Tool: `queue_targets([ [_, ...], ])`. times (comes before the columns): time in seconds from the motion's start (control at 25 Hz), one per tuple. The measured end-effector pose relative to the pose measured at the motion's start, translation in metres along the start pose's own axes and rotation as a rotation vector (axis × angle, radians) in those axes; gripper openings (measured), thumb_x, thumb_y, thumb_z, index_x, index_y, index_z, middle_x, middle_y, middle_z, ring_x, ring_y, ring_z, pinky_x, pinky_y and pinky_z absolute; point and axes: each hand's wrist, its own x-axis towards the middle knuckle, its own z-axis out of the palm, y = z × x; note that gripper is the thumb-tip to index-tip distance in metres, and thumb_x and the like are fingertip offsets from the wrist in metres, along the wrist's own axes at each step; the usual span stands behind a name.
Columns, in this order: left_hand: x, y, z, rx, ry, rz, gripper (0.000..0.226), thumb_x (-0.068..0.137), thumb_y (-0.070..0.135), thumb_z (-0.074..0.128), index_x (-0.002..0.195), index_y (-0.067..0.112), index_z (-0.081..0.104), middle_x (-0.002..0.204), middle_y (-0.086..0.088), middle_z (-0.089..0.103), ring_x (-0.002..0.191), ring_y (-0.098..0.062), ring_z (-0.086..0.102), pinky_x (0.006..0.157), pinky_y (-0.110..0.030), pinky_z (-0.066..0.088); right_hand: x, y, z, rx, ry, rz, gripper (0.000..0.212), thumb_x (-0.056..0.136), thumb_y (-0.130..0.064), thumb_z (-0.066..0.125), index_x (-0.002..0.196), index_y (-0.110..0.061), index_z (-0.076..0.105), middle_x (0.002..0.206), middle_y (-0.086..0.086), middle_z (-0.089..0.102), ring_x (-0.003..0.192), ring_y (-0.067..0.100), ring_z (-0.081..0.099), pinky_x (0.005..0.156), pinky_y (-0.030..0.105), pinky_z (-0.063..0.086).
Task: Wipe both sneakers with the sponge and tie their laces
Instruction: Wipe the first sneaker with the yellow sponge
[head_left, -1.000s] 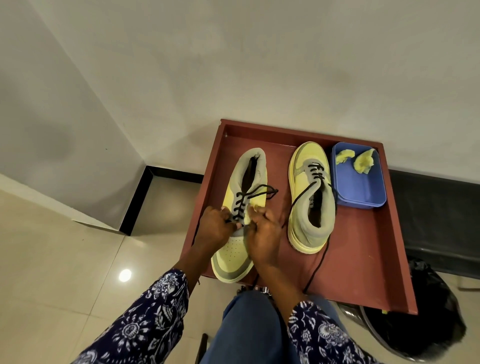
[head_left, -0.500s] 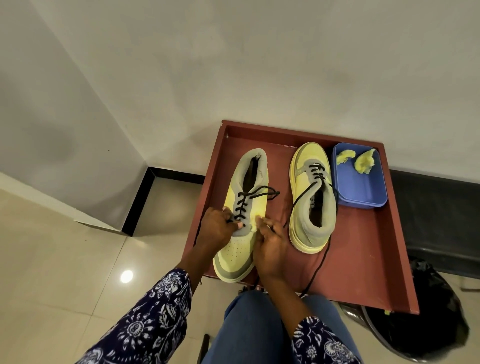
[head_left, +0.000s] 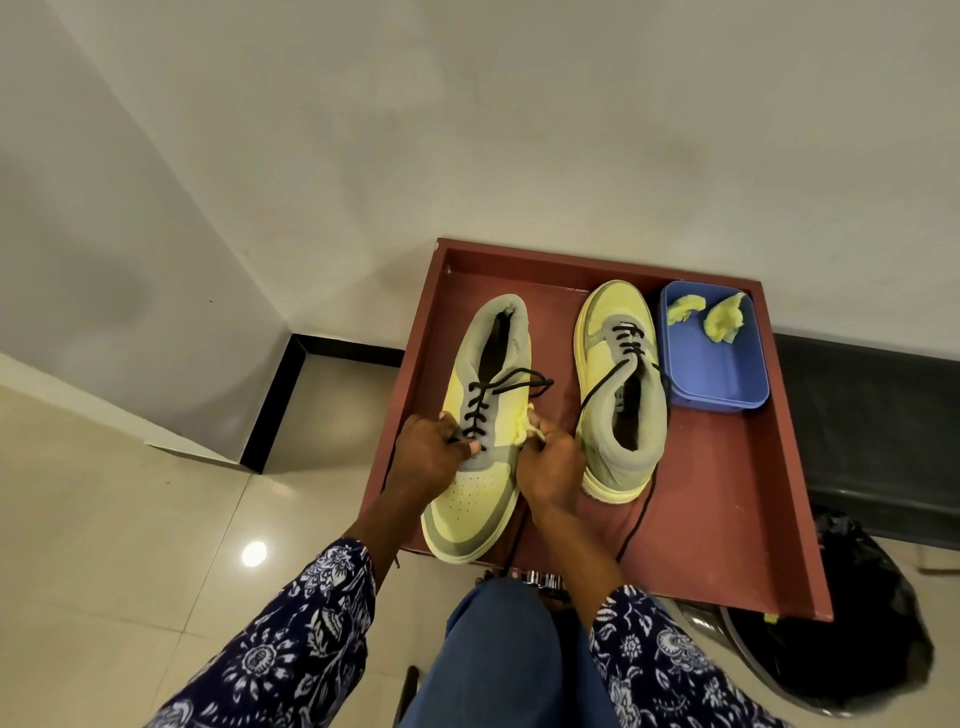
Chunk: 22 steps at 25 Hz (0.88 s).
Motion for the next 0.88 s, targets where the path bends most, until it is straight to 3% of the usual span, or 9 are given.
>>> queue_targets([
  [0.24,-0.006,0.006,-0.001,-0.032,-0.006,-0.025,0.035,0.087,0.019,0.062,0.109,-0.008,0.061,0.109,-0.020,0.062,0.107,-0.030,0.054,0.096,-0.040,0.042,-0.020,0.009,-0.001,-0.007,-0.032,0.042,0.035,0.089,0.001,0.049,0.121,-0.007,0.060,0.123,0.010,0.063,0.112,0.025,0.059,0.094,0.023,0.043],
  [0.36,-0.010,0.007,-0.005,-0.021,-0.033,-0.030,0.027,0.087,0.019,0.062,0.098,-0.006,0.062,0.097,-0.020,0.062,0.090,-0.023,0.057,0.087,-0.035,0.045,-0.027,0.011,-0.001,0.000,-0.057,0.040,0.034,0.089,0.001,0.050,0.120,-0.007,0.061,0.122,0.010,0.063,0.110,0.025,0.060,0.092,0.021,0.043],
  [0.52,-0.015,0.000,-0.013,-0.003,-0.032,-0.047,0.013,0.087,0.020,0.061,0.086,0.007,0.059,0.080,0.001,0.053,0.081,-0.013,0.052,0.091,-0.035,0.046,-0.038,0.014,0.004,0.012,-0.125,0.029,0.034,0.087,0.001,0.052,0.118,-0.007,0.062,0.121,0.010,0.064,0.110,0.022,0.060,0.093,0.019,0.041],
  [0.72,-0.028,-0.005,-0.017,0.261,-0.009,0.037,0.031,0.093,0.024,0.052,0.116,0.004,0.053,0.100,-0.001,0.048,0.092,-0.015,0.048,0.080,-0.019,0.034,-0.049,0.015,0.004,0.006,-0.187,0.012,0.034,0.087,0.002,0.052,0.117,-0.007,0.063,0.122,0.008,0.063,0.111,0.020,0.059,0.093,0.014,0.039],
  [0.8,-0.031,-0.005,-0.017,0.316,0.000,0.067,0.031,0.094,0.023,0.051,0.119,0.003,0.053,0.109,-0.008,0.055,0.098,-0.019,0.052,0.081,-0.020,0.036,-0.049,0.015,-0.001,0.008,-0.223,0.022,0.033,0.087,0.001,0.052,0.117,-0.007,0.063,0.122,0.007,0.063,0.110,0.019,0.059,0.089,0.010,0.038],
  [0.88,-0.032,0.001,-0.016,0.280,0.094,0.083,0.030,0.094,0.015,0.050,0.121,0.004,0.053,0.123,-0.015,0.054,0.107,-0.026,0.055,0.091,-0.028,0.043,-0.047,0.014,-0.006,0.016,-0.254,0.026,0.032,0.088,0.002,0.052,0.117,-0.006,0.063,0.121,0.007,0.064,0.108,0.018,0.059,0.084,0.006,0.036],
])
